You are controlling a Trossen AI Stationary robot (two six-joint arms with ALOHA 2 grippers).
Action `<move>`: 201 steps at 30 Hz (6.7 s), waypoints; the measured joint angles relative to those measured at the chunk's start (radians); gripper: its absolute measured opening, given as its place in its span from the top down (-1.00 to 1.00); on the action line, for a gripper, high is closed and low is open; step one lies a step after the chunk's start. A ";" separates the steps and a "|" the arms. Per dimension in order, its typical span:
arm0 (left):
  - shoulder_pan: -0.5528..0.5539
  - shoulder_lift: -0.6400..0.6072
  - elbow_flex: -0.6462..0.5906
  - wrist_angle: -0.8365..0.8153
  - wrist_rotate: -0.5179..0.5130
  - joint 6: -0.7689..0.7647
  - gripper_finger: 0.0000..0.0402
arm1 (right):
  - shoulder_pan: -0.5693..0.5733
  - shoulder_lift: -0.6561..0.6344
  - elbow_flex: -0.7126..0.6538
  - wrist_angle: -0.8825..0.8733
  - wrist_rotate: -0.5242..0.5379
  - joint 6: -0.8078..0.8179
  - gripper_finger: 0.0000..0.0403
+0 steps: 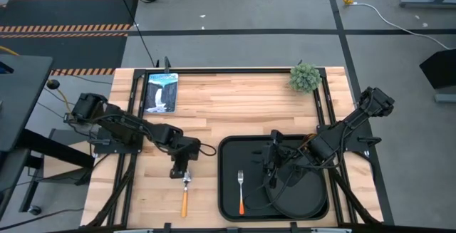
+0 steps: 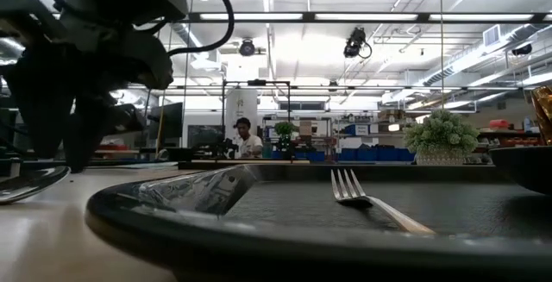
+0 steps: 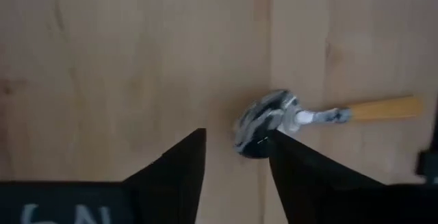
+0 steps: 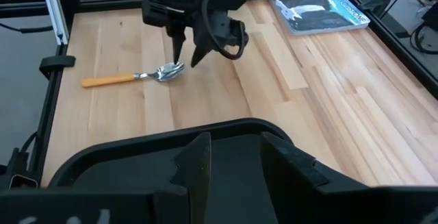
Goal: Pick and place plate/cup/fork/spoon on tray
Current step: Put the yellow spoon on the black tray, then adjust the utensils
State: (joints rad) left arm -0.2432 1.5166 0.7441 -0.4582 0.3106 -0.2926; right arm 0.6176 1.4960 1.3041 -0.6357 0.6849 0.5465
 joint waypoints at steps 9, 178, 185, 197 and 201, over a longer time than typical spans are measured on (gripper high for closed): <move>0.000 0.001 -0.021 0.026 -0.006 0.042 0.16 | 0.000 0.000 0.000 0.015 0.000 0.003 0.33; -0.074 -0.159 0.129 0.043 -0.341 0.096 0.94 | 0.001 0.185 -0.097 0.259 -0.272 -0.024 0.33; -0.074 -0.439 -0.050 0.178 -0.483 0.061 0.94 | 0.011 0.372 0.035 0.208 -0.301 -0.042 0.33; -0.117 -0.862 -0.317 0.336 -0.743 -0.008 0.95 | -0.002 0.514 0.137 0.116 -0.370 -0.053 0.33; -0.142 -0.965 -0.392 0.361 -0.841 -0.032 0.95 | -0.007 0.545 0.137 0.134 -0.384 -0.051 0.33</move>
State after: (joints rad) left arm -0.3857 0.5513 0.3520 -0.0973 -0.5307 -0.3243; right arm 0.6102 2.0410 1.4414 -0.5020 0.3011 0.4957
